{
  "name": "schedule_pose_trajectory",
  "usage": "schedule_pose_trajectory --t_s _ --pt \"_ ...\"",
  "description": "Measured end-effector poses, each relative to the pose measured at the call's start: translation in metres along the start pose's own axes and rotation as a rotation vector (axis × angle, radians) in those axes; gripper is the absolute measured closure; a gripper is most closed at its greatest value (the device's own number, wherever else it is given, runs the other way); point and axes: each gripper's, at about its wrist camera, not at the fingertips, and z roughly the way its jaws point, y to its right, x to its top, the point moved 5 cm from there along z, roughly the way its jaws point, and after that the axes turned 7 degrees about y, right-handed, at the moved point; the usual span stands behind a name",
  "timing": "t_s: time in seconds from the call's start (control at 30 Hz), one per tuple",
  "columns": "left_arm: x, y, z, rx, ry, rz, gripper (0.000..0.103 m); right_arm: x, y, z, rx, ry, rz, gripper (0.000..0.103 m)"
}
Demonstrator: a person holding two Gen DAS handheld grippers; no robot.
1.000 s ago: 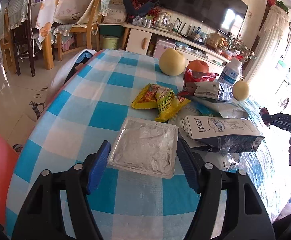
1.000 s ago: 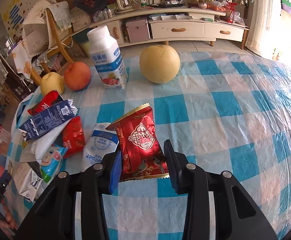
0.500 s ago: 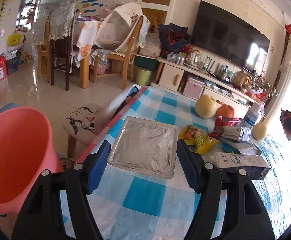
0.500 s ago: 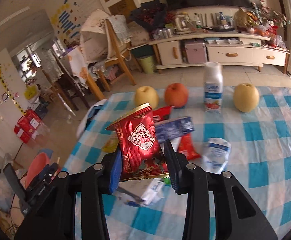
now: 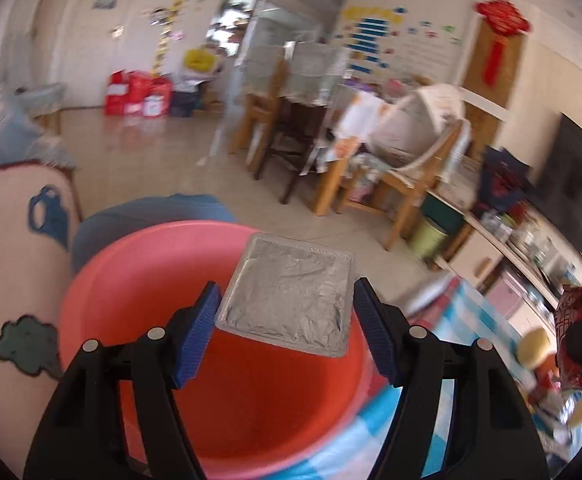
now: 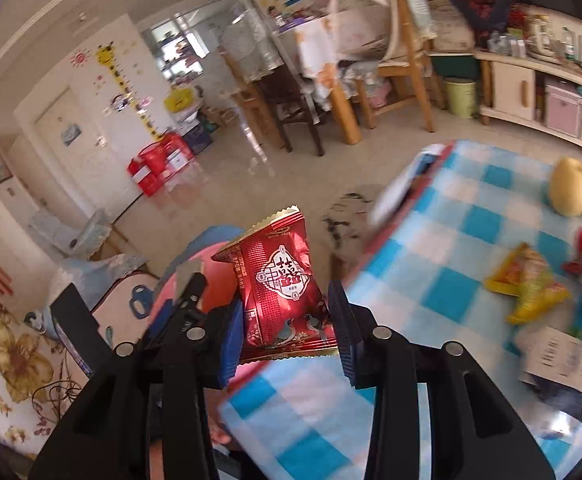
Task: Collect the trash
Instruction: 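Lift foil tray and red wrapper, carry both toward the pink bucket, then open left gripper over pink bucket while right gripper releases red wrapper there, then move both open tools back over the table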
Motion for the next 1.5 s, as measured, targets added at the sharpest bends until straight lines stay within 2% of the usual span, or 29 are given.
schedule_pose_trajectory --t_s 0.1,0.3,0.4,0.43,0.53,0.63,0.7,0.77,0.93,1.1,1.5 --pt "0.004 -0.020 0.014 0.048 -0.031 -0.062 0.034 0.000 -0.028 0.033 0.049 -0.028 -0.008 0.062" --pt "0.005 -0.035 0.026 0.107 -0.044 -0.090 0.034 -0.009 -0.061 0.081 0.118 -0.074 0.041 0.060" --pt "0.007 -0.040 0.026 0.123 -0.037 -0.081 0.029 -0.014 -0.063 0.095 0.145 -0.093 0.089 0.042" --pt "0.007 -0.040 0.027 0.122 -0.036 -0.073 0.022 -0.015 -0.062 0.095 0.136 -0.091 0.099 0.034" --pt "0.006 -0.036 0.025 0.114 -0.024 -0.058 0.017 -0.016 -0.058 0.092 0.120 -0.089 0.116 0.031" --pt "0.006 -0.033 0.025 0.111 -0.019 -0.048 0.013 -0.016 -0.045 0.080 0.078 -0.061 0.123 0.021" --pt "0.006 -0.030 0.023 0.094 -0.007 -0.042 0.011 -0.015 -0.040 0.070 0.051 -0.035 0.122 0.019" --pt "0.007 -0.023 0.020 0.066 0.014 -0.026 0.010 -0.018 -0.034 0.062 0.015 -0.015 0.117 0.012" --pt "0.005 0.004 0.012 -0.051 0.065 0.034 0.009 -0.024 -0.016 0.039 -0.104 0.022 0.075 0.012" --pt "-0.005 0.029 0.009 -0.150 0.054 0.079 0.008 -0.023 0.015 0.014 -0.182 0.060 0.079 0.012" --pt "-0.032 0.088 -0.013 -0.315 0.059 0.200 0.008 -0.016 0.061 -0.040 -0.321 0.155 0.018 0.010"
